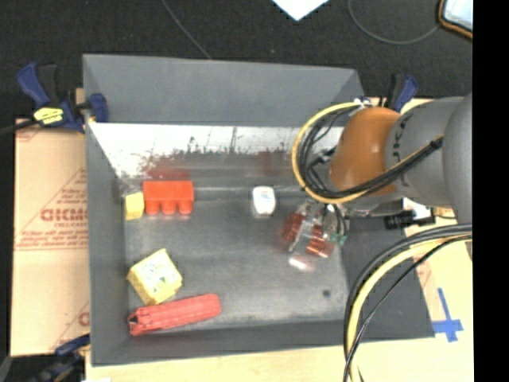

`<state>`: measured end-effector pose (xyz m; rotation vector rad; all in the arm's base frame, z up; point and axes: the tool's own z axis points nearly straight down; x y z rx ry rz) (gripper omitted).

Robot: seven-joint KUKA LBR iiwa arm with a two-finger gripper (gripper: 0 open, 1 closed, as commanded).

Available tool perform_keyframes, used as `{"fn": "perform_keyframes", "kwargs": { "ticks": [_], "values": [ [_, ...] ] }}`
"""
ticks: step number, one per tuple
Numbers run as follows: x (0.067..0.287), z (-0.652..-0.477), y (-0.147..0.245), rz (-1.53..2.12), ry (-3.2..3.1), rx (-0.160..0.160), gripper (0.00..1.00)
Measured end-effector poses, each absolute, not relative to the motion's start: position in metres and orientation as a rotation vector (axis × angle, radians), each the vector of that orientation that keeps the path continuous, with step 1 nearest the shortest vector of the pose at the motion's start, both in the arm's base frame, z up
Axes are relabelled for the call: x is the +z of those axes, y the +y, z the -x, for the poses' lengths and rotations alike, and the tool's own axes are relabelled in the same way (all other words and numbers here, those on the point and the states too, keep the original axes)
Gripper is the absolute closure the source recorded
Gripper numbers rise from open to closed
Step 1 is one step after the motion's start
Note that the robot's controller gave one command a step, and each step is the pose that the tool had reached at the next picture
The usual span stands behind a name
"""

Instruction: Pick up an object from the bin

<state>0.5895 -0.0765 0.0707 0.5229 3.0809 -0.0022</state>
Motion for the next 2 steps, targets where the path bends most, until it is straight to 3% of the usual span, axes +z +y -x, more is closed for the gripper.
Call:
{"fn": "perform_keyframes", "kwargs": {
  "ticks": [1, 2],
  "values": [
    [0.071, -0.589, -0.077, -0.522, 3.081, -0.002, 1.0],
    [0.101, -0.586, -0.076, -0.524, 3.092, -0.002, 1.0]
  ]
}}
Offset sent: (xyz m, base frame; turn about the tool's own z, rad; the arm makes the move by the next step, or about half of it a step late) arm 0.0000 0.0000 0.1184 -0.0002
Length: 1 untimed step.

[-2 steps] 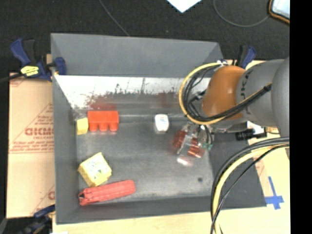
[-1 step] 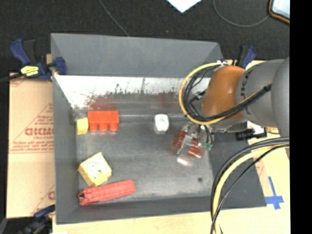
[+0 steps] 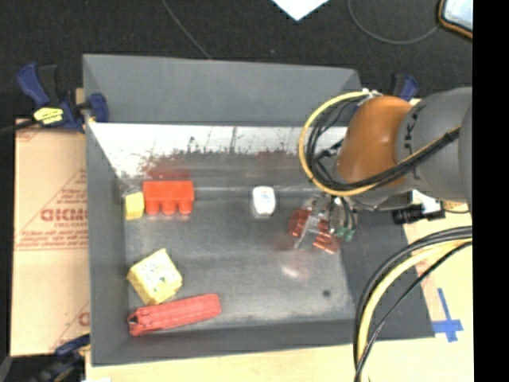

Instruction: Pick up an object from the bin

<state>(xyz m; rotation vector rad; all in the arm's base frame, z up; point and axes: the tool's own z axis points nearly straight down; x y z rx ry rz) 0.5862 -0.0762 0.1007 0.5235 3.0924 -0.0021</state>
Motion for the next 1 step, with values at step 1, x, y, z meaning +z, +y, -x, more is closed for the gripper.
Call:
{"fn": "perform_keyframes", "kwargs": {
  "ticks": [1],
  "values": [
    [0.133, -0.5884, -0.0768, -0.52, 3.085, -0.001, 1.0]
  ]
}}
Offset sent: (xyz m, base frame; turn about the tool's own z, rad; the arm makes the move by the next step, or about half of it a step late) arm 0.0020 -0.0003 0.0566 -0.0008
